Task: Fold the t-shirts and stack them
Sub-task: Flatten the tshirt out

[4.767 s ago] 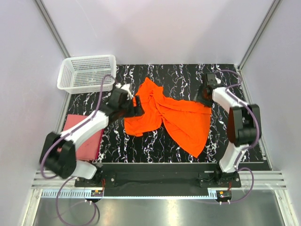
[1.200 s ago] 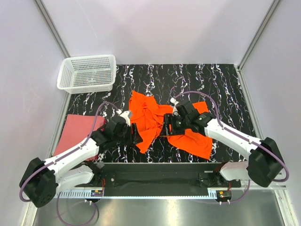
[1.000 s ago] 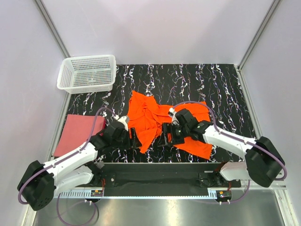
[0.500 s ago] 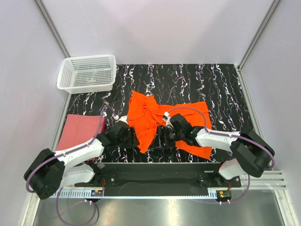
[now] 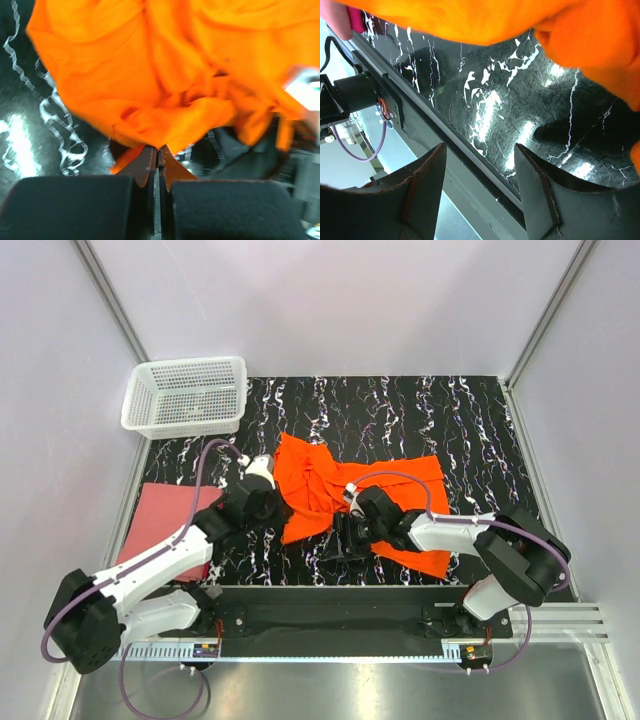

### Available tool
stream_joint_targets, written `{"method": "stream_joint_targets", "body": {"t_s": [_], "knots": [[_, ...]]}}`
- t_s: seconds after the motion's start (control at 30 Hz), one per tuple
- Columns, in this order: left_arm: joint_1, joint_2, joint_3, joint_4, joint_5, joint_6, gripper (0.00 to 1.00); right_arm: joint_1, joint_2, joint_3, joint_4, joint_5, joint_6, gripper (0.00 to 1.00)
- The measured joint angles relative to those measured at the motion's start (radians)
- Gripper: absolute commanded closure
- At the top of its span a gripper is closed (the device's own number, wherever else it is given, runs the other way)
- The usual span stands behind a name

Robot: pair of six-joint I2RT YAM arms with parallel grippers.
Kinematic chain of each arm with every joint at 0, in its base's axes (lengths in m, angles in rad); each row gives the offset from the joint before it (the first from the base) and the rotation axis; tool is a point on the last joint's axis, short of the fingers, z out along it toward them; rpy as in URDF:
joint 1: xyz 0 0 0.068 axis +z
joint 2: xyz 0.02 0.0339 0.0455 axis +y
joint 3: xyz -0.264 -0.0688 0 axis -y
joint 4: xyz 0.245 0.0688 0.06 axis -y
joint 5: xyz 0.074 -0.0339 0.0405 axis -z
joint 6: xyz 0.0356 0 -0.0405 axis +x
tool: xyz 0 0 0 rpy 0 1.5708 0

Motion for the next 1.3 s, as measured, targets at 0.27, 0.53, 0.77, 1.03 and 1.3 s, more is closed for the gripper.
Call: {"method": "stream_joint_targets", "body": {"t_s": [0.27, 0.53, 0.77, 1.03, 1.3], "knots": [[-0.004, -0.118, 0.022, 0.041, 0.230, -0.021, 1.00, 0.000, -0.034, -0.001, -0.013, 0.000, -0.022, 0.36], [-0.004, -0.246, 0.023, 0.069, 0.323, -0.055, 1.00, 0.000, -0.249, -0.016, -0.021, 0.003, -0.090, 0.36], [0.093, -0.065, 0.040, -0.011, 0.225, -0.070, 1.00, 0.000, -0.264, -0.020, -0.047, 0.042, -0.088, 0.36], [0.266, 0.406, 0.198, 0.024, 0.231, 0.012, 0.99, -0.009, -0.197, -0.003, -0.111, 0.111, -0.079, 0.35], [0.274, 0.545, 0.341, 0.029, 0.214, 0.131, 0.52, -0.072, -0.200, 0.026, -0.234, 0.218, -0.082, 0.34]]}}
